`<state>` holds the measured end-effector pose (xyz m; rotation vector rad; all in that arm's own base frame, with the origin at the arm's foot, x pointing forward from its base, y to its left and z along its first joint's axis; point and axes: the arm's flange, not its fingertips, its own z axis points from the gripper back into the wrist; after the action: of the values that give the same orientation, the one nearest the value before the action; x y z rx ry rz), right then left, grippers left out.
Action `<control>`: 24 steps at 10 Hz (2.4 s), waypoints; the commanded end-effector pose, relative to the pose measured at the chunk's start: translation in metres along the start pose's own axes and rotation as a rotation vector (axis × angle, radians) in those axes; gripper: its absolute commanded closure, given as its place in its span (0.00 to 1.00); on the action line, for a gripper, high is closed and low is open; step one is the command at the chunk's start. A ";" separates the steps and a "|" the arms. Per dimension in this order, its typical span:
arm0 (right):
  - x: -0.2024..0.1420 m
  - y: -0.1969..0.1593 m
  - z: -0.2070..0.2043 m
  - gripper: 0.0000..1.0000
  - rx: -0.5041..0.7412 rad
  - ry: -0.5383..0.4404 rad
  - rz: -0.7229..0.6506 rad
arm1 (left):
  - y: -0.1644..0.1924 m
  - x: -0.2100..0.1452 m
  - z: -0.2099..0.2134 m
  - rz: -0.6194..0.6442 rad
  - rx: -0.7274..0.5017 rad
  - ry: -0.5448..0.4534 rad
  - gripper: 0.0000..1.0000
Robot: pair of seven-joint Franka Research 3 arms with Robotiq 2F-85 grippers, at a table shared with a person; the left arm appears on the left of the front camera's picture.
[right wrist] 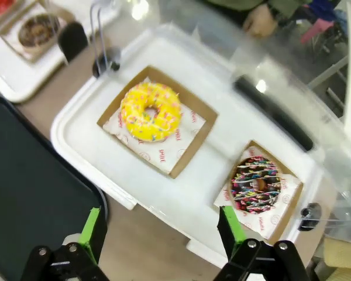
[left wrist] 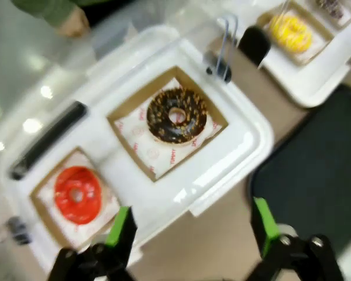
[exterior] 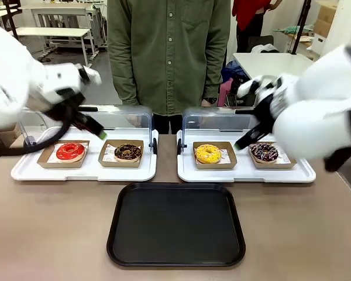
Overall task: Move the second donut from the left to the tray.
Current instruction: Pick up the Paper togo box containing the Donut indicated by the person and place it on the Handle tray.
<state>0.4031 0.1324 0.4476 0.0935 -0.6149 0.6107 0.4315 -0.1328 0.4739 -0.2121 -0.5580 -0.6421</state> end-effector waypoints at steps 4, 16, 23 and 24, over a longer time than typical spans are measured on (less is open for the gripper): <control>-0.052 -0.165 0.126 0.00 0.304 -0.229 0.018 | 0.126 -0.031 0.087 -0.185 -0.394 -0.031 0.00; -0.172 -0.243 0.173 0.00 0.471 -0.584 0.131 | 0.224 -0.148 0.134 -0.364 -0.502 -0.459 0.00; -0.176 -0.243 0.173 0.00 0.473 -0.560 0.103 | 0.230 -0.144 0.135 -0.349 -0.516 -0.416 0.00; -0.176 -0.243 0.173 0.00 0.473 -0.560 0.103 | 0.230 -0.144 0.135 -0.349 -0.516 -0.416 0.00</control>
<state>0.3342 -0.1999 0.5097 0.6957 -0.9704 0.8115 0.4224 0.1683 0.5008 -0.7488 -0.8255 -1.0830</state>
